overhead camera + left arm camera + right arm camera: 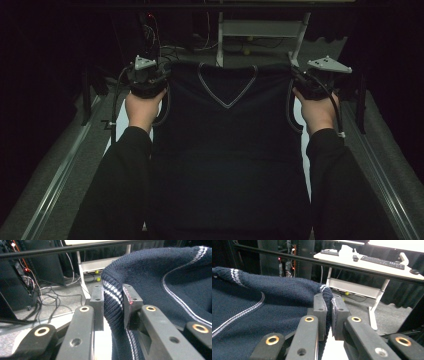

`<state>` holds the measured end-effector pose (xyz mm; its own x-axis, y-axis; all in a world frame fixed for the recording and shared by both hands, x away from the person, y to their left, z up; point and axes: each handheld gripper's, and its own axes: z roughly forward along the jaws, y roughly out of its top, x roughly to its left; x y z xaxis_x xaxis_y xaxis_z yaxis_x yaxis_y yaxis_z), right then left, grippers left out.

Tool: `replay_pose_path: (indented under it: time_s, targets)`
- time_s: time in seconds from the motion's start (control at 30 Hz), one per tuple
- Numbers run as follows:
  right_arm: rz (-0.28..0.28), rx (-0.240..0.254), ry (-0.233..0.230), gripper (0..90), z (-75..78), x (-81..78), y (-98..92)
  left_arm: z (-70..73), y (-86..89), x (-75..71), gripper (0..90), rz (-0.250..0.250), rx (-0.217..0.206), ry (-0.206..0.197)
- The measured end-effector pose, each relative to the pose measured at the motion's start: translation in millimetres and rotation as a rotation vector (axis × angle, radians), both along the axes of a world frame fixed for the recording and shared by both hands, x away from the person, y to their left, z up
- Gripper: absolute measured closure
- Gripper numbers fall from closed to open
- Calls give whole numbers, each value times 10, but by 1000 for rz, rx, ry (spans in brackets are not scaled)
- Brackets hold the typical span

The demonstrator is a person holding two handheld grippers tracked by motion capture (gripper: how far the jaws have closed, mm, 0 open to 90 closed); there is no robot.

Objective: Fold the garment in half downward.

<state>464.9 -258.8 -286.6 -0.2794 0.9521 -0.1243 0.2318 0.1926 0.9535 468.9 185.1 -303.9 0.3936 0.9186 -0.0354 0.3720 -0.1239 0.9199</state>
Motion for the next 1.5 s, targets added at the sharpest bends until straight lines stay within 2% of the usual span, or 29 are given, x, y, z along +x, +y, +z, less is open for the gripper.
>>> replay_pose_path:
  time_s: [0.03,0.1,0.17,0.2,0.23,0.27,0.37,0.4,0.43,0.47,0.5,0.53,0.6,0.67,0.7,0.73,0.77,0.83,0.93,1.0,1.03,1.1,1.13,1.2,1.27,1.3,1.33,1.4,1.5]
  targets:
    - [10,-9,2,848,-68,-46,0,-31,5,-26,703,-4,-1,3]
    - [14,-11,3,849,-92,-71,-2,-80,9,-90,703,-20,-4,9]
    - [27,-2,-2,848,-160,-166,-20,-119,5,-174,703,-37,-11,3]
    - [35,1,-6,848,-226,-272,-40,-143,1,-222,703,-48,-18,-4]
    - [35,1,-6,848,-226,-272,-40,-161,-1,-256,703,-57,-17,-6]
    - [48,10,-3,848,-308,-393,-75,-205,-2,-330,703,-68,-14,-11]
    - [56,9,-3,848,-367,-493,-99,-278,4,-466,703,-85,-14,-13]
    - [68,8,-2,848,-441,-614,-117,-320,8,-543,703,-91,-18,-11]
    - [68,8,-2,848,-441,-614,-117,-347,11,-589,703,-97,-20,-9]
    - [86,-6,-7,848,-527,-758,-130,-417,17,-724,703,-110,-18,-8]
    - [86,-6,-7,848,-527,-758,-130,-417,17,-724,703,-110,-18,-8]
    - [99,3,-10,848,-589,-879,-143,-461,19,-814,703,-117,-9,-11]
    - [105,3,-12,848,-613,-930,-151,-533,34,-962,703,-130,-1,-14]
    - [130,-10,-22,848,-733,-1156,-175,-655,48,-1155,702,-153,13,-12]
    - [130,-10,-22,848,-733,-1156,-175,-655,48,-1155,702,-153,13,-12]
    - [135,-19,-23,848,-821,-1279,-192,-720,61,-1239,702,-165,11,-9]
    - [135,-19,-23,848,-821,-1279,-192,-761,70,-1286,702,-171,2,-3]
    - [140,-29,-21,848,-911,-1395,-207,-861,91,-1414,702,-190,-10,6]
    - [153,-30,-18,848,-1019,-1558,-224,-993,100,-1621,702,-217,-7,19]
    - [168,-26,-15,848,-1108,-1750,-239,-1073,100,-1778,702,-241,3,27]
    - [169,-19,-11,848,-1124,-1793,-241,-1073,100,-1778,702,-241,3,27]
    - [172,-17,-10,848,-1145,-1845,-249,-1116,109,-1876,702,-259,-10,40]
    - [175,-18,-4,848,-1189,-1956,-259,-1127,111,-1917,701,-266,-3,45]
    - [177,-21,-3,848,-1200,-1994,-261,-1148,117,-2005,701,-272,12,48]
    - [187,-17,-3,848,-1233,-2165,-277,-1160,141,-2096,701,-282,7,53]
    - [187,-17,-3,848,-1233,-2165,-277,-1163,151,-2133,701,-285,5,54]
    - [192,-13,-1,848,-1252,-2259,-278,-1165,174,-2192,700,-298,-3,56]
    - [198,-15,3,848,-1263,-2321,-274,-1166,222,-2308,700,-310,-5,63]
    - [209,-26,6,848,-1277,-2408,-264,-1187,262,-2398,699,-311,3,72]
